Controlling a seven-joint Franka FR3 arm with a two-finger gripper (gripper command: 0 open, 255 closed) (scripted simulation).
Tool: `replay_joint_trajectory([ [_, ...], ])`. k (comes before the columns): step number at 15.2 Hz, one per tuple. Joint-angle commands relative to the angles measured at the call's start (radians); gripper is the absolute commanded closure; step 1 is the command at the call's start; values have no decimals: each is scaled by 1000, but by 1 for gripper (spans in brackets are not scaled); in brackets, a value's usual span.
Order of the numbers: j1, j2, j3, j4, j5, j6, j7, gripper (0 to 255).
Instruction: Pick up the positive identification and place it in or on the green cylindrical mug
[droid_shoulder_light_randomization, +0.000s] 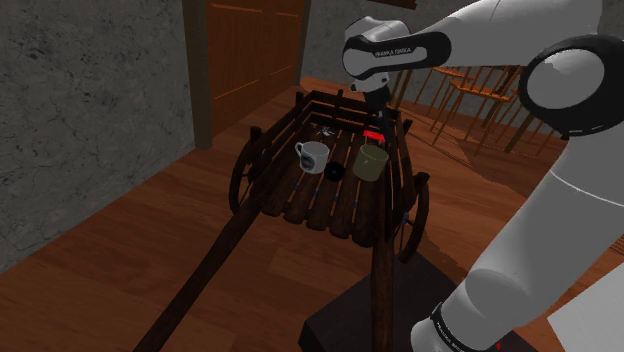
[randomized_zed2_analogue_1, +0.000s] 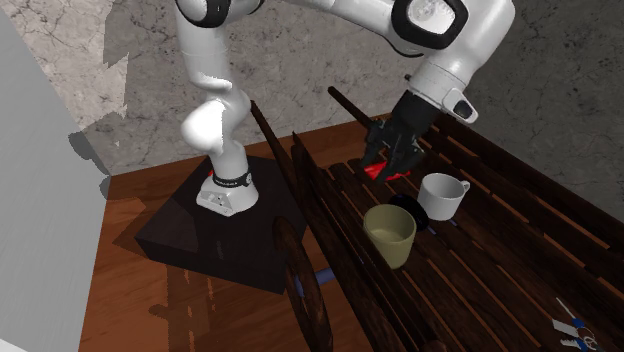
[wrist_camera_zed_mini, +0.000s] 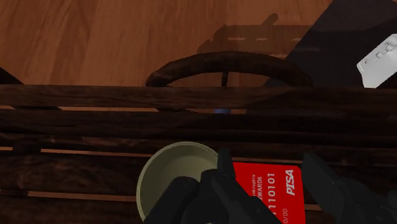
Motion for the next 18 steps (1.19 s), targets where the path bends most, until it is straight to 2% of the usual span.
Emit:
replay_joint_trajectory([
  [1, -20, 48, -19, 58, -12, 7, -40, 255],
  [4, -43, 108, -37, 134, -21, 9, -85, 255],
  [18, -51, 134, -39, -13, -18, 171, -20, 255],
])
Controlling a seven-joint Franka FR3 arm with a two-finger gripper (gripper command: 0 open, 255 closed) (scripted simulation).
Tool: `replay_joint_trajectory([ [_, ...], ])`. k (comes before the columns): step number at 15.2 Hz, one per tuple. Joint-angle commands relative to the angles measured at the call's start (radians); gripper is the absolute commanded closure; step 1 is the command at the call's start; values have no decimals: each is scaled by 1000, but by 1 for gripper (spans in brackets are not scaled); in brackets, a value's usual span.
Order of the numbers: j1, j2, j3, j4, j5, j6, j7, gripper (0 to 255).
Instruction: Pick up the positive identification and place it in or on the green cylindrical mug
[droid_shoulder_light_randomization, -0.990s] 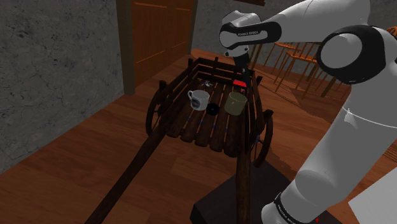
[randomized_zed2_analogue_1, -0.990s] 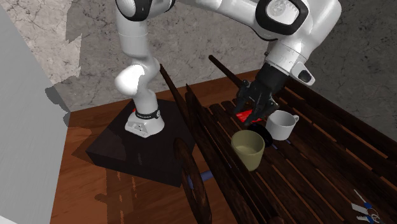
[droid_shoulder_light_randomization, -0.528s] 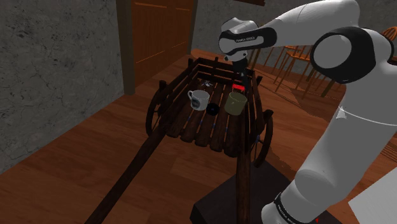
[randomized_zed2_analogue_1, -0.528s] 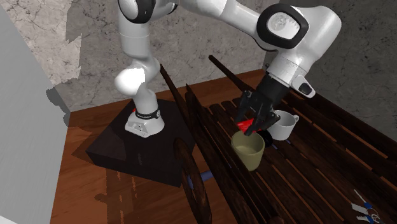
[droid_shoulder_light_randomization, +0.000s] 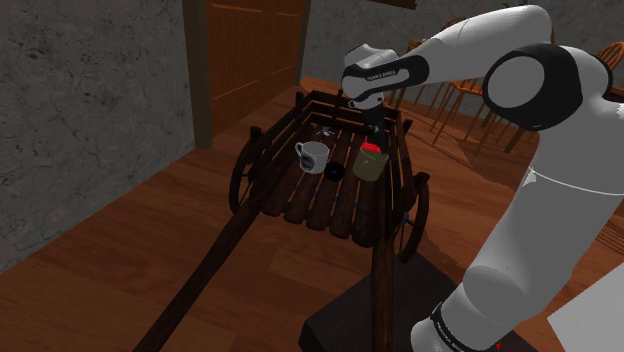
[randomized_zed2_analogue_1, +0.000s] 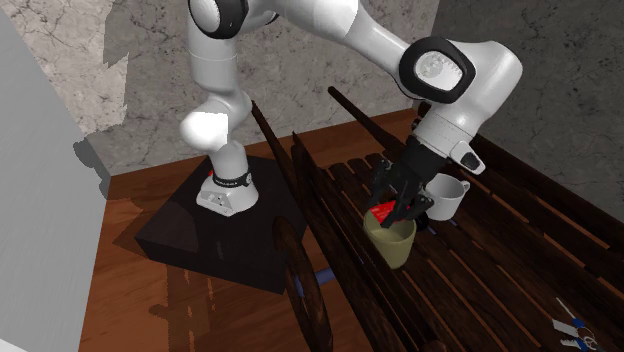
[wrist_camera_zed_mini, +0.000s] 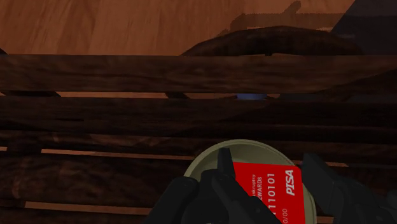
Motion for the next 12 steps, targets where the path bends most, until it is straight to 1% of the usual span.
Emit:
replay_joint_trajectory([
  [1, -2, 4, 0, -26, -1, 29, 11, 255],
  [8, -2, 4, 0, -26, -1, 29, 11, 255],
  [9, -2, 4, 0, -26, -1, 29, 11, 0],
  [12, -2, 4, 0, -26, -1, 29, 11, 0],
])
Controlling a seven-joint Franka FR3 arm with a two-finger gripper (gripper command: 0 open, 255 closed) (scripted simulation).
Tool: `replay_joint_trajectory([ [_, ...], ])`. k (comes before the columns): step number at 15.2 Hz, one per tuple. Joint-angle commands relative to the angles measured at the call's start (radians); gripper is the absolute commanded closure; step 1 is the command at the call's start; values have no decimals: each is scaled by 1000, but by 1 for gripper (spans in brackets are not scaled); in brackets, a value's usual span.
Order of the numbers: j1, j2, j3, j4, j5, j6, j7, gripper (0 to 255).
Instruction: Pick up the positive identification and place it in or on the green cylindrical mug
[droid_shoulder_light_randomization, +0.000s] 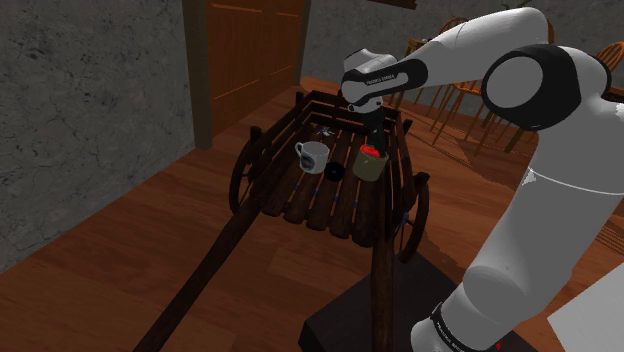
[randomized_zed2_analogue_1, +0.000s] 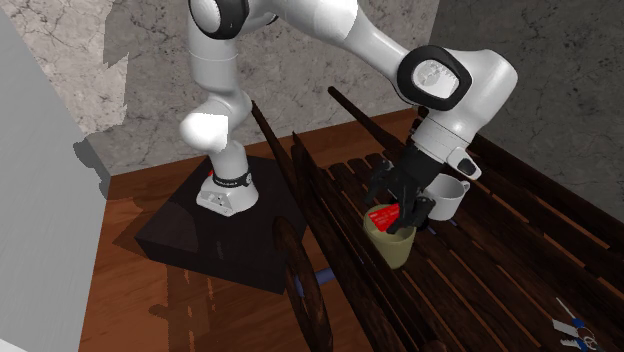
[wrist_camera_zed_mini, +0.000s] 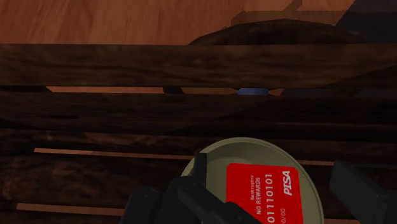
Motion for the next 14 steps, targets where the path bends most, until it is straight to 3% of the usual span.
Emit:
replay_joint_trajectory([
  [1, 0, 0, 0, 0, 0, 0, 0, 0],
  [6, 25, 35, 16, 154, 14, -125, -14, 0],
  [14, 25, 35, 16, 154, 14, -125, -14, 0],
])
